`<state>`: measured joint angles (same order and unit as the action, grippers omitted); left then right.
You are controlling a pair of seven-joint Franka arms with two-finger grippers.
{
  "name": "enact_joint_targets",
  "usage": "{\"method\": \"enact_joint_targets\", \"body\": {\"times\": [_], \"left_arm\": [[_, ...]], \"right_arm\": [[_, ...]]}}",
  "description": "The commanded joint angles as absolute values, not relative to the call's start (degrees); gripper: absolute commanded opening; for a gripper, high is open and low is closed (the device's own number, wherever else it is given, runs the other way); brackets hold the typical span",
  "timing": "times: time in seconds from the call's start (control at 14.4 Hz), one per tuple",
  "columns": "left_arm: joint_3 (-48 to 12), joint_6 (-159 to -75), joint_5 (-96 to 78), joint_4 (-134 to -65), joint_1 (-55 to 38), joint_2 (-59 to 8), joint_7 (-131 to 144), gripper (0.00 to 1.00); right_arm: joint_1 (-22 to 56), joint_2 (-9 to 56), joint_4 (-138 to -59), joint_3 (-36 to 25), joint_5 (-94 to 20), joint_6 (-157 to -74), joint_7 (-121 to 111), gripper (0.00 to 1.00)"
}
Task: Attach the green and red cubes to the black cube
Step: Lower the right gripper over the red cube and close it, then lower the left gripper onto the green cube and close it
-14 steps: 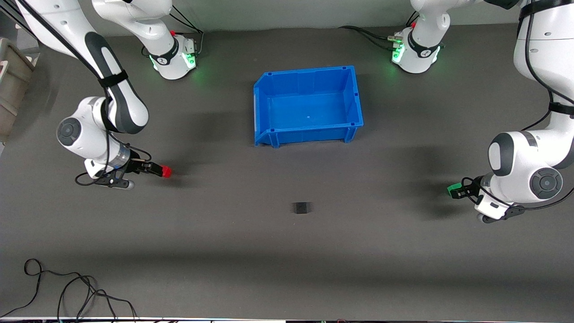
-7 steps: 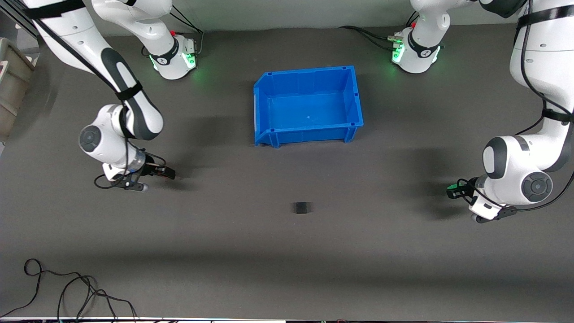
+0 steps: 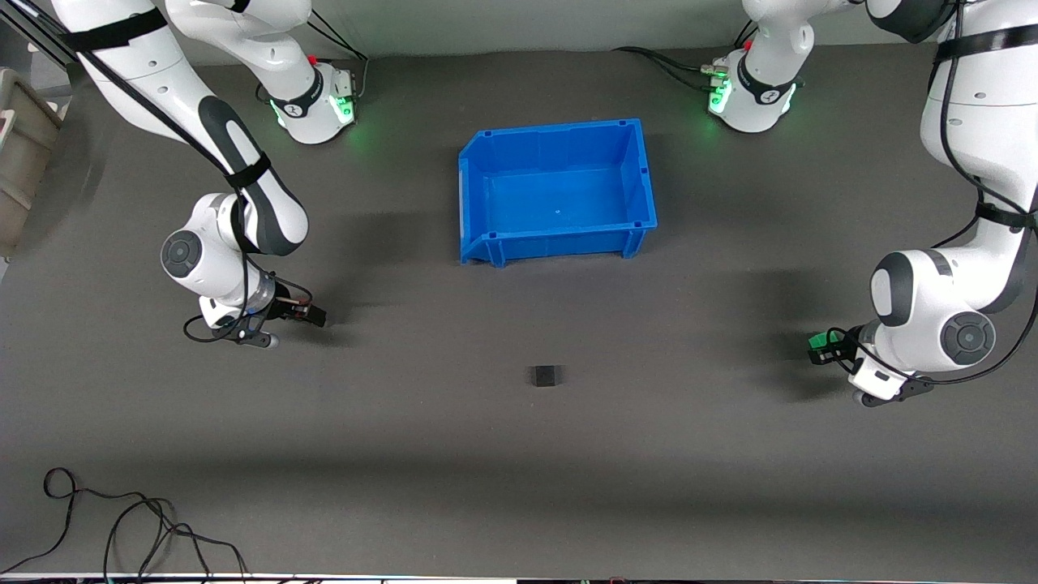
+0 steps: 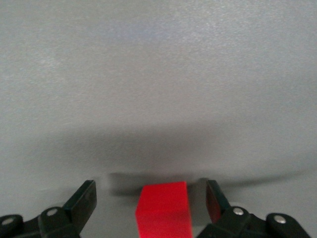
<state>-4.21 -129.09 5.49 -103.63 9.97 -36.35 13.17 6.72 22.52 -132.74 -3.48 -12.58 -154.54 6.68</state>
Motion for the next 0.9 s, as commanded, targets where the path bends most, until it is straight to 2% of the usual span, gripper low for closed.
{"method": "enact_joint_targets", "body": {"times": [0.0,0.14,0.49,0.7,0.83], "left_arm": [[-4.5,-128.9,6.1,-103.2,10.6,-36.7,12.4,0.62],[-4.5,-128.3,6.1,-102.2,10.6,-36.7,12.4,0.47],[-4.5,-126.5,5.5,-99.7,10.5,-36.5,13.3,0.00],[-4.7,-116.8,4.6,-94.1,9.8,-36.3,19.6,0.00],[-5.1,-114.5,2.6,-91.6,8.0,-36.2,29.3,0.00]], "right_arm": [[6.7,24.7,-132.4,-3.9,-13.6,-156.7,6.0,0.98],[6.8,25.0,-132.4,-3.9,-13.6,-156.8,6.1,0.98],[6.9,25.0,-132.5,-3.9,-13.6,-156.5,6.2,0.98],[7.0,24.7,-132.5,-3.9,-13.6,-156.0,6.2,0.98],[7.1,23.9,-132.6,-3.9,-13.5,-155.0,6.1,0.98]]}}
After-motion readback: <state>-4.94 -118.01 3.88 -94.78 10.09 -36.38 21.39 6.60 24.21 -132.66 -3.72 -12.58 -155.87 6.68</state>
